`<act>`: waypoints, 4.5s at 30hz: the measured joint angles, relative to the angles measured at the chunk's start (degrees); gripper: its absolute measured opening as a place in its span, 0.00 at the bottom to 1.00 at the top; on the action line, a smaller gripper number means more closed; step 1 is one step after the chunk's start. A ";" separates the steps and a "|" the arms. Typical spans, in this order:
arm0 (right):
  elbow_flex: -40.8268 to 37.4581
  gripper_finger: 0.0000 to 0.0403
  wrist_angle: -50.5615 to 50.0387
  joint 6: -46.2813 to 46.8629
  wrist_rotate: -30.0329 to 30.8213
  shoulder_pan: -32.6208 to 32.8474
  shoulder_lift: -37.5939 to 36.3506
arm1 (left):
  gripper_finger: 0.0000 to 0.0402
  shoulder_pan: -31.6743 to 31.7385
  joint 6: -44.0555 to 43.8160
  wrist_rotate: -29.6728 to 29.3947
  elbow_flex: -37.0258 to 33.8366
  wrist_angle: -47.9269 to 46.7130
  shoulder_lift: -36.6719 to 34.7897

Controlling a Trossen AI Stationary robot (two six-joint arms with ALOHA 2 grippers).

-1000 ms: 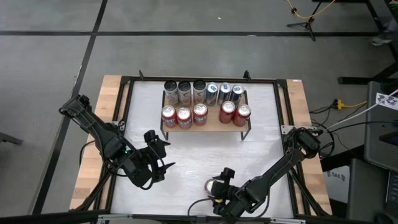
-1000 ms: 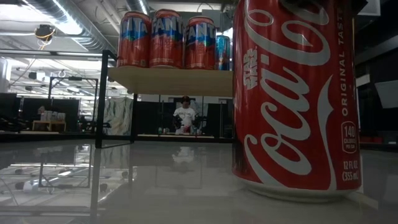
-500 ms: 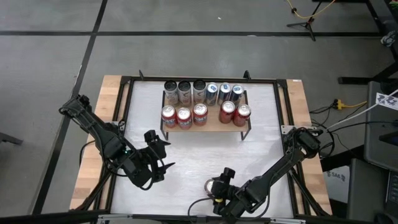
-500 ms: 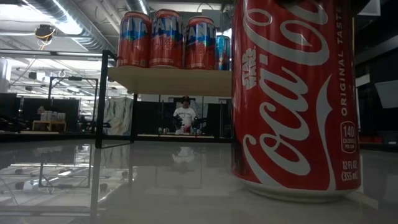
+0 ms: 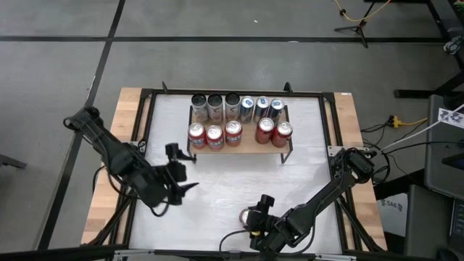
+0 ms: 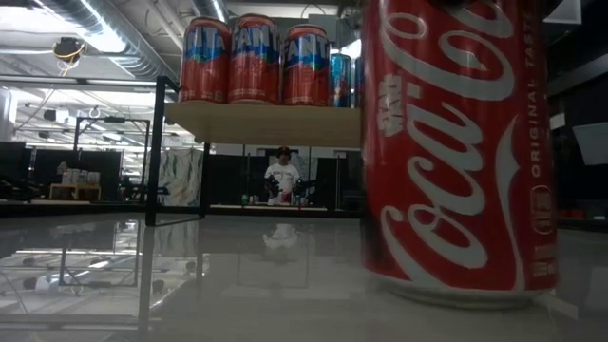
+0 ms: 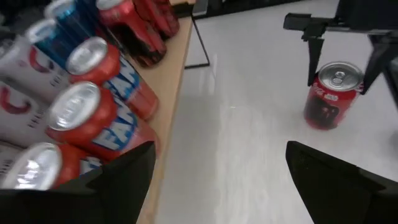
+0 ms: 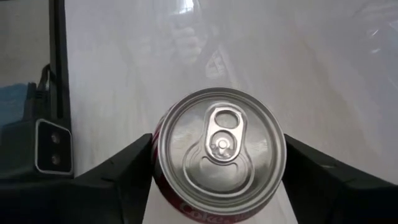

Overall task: Place canned beverage on shelf
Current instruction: Put the red soda can on the shelf aligned with the blue soda can

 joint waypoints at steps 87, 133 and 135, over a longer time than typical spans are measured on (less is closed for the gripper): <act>-0.04 0.71 -9.08 -46.20 -18.16 -32.08 -27.39 | 0.88 3.37 13.53 12.77 -49.75 54.27 -32.06; -0.04 0.71 -9.22 -53.71 -24.80 -40.85 -26.46 | 0.88 3.35 13.53 12.77 -49.72 54.29 -32.11; -0.04 0.71 -9.01 -53.82 -24.82 -40.83 -26.06 | 0.88 3.37 13.52 12.77 -49.72 54.31 -32.11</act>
